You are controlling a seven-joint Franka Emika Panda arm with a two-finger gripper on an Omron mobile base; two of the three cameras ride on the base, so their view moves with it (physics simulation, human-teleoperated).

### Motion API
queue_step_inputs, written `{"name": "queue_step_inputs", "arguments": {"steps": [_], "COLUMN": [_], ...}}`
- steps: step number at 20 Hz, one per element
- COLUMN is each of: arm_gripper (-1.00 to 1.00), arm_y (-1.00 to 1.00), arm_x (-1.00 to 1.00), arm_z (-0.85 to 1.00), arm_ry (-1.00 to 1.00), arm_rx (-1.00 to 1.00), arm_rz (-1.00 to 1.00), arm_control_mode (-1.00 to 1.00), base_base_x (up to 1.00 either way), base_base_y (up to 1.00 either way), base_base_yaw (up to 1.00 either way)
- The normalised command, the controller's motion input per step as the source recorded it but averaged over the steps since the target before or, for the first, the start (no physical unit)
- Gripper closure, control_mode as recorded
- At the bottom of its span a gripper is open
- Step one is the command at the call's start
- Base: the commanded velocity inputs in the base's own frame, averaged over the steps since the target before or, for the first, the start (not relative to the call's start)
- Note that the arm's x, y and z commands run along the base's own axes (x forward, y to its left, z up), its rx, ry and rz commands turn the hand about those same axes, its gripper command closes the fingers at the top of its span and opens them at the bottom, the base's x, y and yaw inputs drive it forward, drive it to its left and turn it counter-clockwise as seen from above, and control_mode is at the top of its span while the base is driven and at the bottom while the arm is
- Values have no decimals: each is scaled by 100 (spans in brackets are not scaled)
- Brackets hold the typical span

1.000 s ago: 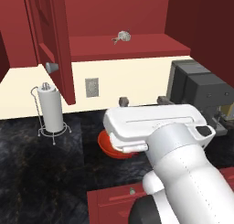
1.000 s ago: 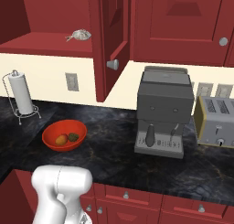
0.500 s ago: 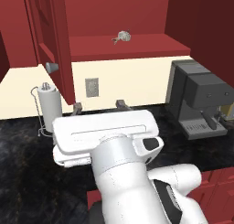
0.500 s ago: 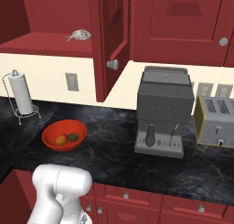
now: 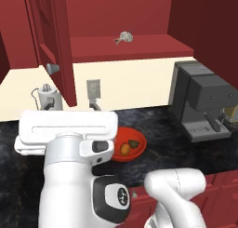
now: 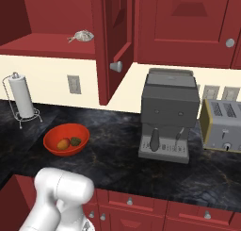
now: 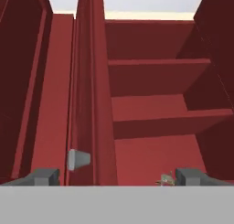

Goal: Open the cabinet. Pick the kiwi and mango from the cabinet and place them into the bowl. Then close the cabinet.

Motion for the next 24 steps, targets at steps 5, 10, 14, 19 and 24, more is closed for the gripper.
{"name": "queue_step_inputs", "arguments": {"steps": [5, 10, 14, 19, 24], "arm_gripper": [-100, -100, -100, -100, -100], "arm_y": [23, 15, 19, -11, -90], "arm_x": [45, 93, 100, 81, 66], "arm_z": [0, 0, -3, -1, -18], "arm_ry": [0, 2, 5, 2, 0], "arm_rx": [-5, -1, 0, 0, 7], "arm_rz": [-43, -21, -16, -25, -14], "arm_control_mode": [-100, -100, -100, -100, -100], "base_base_x": [0, 0, 0, 0, 0], "base_base_y": [0, 0, 0, 0, 0], "base_base_yaw": [0, 0, 0, 0, 0]}}
